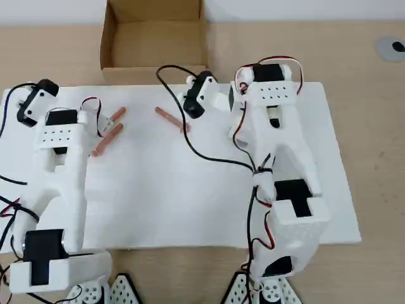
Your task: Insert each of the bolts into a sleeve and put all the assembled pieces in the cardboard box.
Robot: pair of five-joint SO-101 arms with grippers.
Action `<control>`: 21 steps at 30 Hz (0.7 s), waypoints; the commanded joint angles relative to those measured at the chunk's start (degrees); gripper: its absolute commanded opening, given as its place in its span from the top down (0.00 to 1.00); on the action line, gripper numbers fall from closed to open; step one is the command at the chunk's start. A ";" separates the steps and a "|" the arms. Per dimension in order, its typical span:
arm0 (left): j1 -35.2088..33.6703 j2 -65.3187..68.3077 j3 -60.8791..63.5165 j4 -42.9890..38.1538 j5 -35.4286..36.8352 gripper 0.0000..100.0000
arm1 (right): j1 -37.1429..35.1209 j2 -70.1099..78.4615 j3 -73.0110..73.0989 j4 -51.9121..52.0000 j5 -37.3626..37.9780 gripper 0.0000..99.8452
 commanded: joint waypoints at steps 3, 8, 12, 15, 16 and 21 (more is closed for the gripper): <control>0.53 -0.66 -0.18 -1.23 0.18 0.99 | 1.27 4.35 -3.30 -2.29 0.35 0.83; 0.44 -0.48 -0.18 -1.32 0.18 0.99 | 1.80 14.11 -11.56 -2.81 -1.58 0.83; 0.44 -0.48 -0.18 -1.32 0.00 0.99 | 1.98 20.26 -20.88 -0.18 -2.46 0.83; 0.44 -0.48 -0.18 -1.32 -0.09 0.99 | 1.98 23.52 -27.21 2.73 -2.55 0.83; 0.44 -0.48 -0.18 -1.32 -0.09 0.99 | 1.98 24.31 -29.23 3.87 -2.55 0.83; 0.44 -0.40 -0.18 -1.41 -0.09 0.99 | 2.24 27.21 -35.82 6.95 -2.55 0.83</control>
